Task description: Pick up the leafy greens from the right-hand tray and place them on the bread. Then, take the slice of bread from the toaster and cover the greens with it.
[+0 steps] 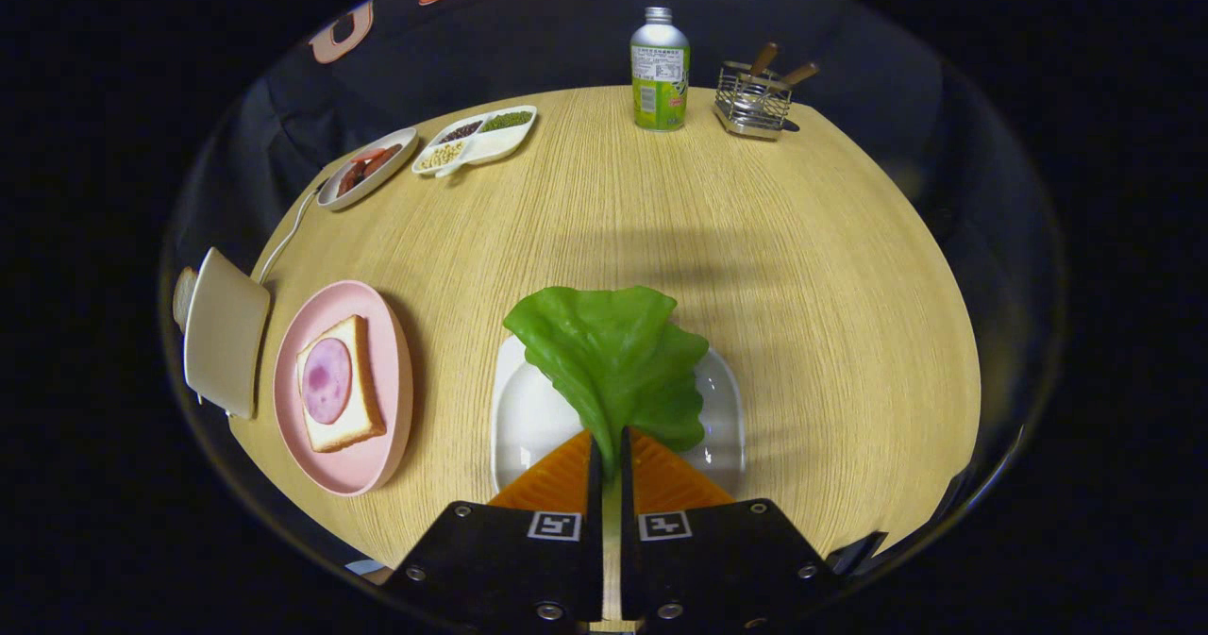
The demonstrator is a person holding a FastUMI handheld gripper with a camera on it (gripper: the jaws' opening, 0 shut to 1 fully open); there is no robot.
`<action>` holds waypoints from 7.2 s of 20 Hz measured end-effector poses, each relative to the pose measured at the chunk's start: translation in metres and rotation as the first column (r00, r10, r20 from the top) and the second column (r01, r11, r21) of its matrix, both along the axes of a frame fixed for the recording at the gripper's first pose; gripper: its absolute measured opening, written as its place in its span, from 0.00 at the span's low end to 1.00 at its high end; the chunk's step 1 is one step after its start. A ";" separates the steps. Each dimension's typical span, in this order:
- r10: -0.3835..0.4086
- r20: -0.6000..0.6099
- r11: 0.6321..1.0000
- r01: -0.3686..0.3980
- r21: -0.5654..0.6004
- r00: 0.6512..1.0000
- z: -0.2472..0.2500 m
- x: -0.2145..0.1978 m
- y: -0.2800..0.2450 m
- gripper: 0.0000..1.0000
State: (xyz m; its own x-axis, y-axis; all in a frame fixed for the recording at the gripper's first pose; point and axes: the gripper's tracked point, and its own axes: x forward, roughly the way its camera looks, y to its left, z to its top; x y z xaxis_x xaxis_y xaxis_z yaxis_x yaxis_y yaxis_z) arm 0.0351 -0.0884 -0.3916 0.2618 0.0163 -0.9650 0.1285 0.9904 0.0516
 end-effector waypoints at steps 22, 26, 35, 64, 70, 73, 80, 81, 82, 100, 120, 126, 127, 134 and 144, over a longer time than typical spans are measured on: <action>0.156 0.203 0.972 -0.187 0.143 0.967 0.078 0.043 0.137 0.08; 0.179 0.187 0.966 -0.208 0.155 0.966 0.068 0.045 0.157 0.08; 0.263 0.129 0.944 -0.283 0.169 0.956 0.039 0.036 0.207 0.08; 0.280 0.203 0.912 -0.326 0.249 0.938 0.142 0.073 0.297 0.98; 0.293 0.194 0.907 -0.336 0.253 0.936 0.174 0.084 0.346 0.99; 0.329 0.217 0.895 -0.377 0.239 0.919 0.197 0.092 0.375 0.99; 0.387 0.230 0.864 -0.438 0.247 0.893 0.238 0.104 0.447 0.99; 0.387 0.228 0.862 -0.438 0.253 0.893 0.238 0.104 0.458 0.99; 0.395 0.219 0.859 -0.443 0.256 0.892 0.238 0.104 0.465 0.99; 0.394 0.067 0.905 -0.400 0.148 0.917 0.189 0.125 0.509 0.87; 0.232 -0.021 0.943 -0.220 0.249 0.972 0.154 0.117 0.507 0.17; 0.223 0.065 0.912 -0.232 0.339 0.973 0.189 0.123 0.503 0.14; 0.216 0.080 0.910 -0.231 0.343 0.973 0.195 0.123 0.496 0.14; 0.100 0.185 0.855 -0.180 0.487 0.978 0.246 0.130 0.461 0.14; 0.047 0.196 0.845 -0.143 0.515 0.979 0.233 0.117 0.385 0.14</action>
State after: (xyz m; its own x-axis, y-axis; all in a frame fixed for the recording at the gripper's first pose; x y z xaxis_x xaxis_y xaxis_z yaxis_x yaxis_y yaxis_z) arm 0.1521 0.2966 -0.1589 0.3911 0.5398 -0.7454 -0.0235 0.8155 0.5782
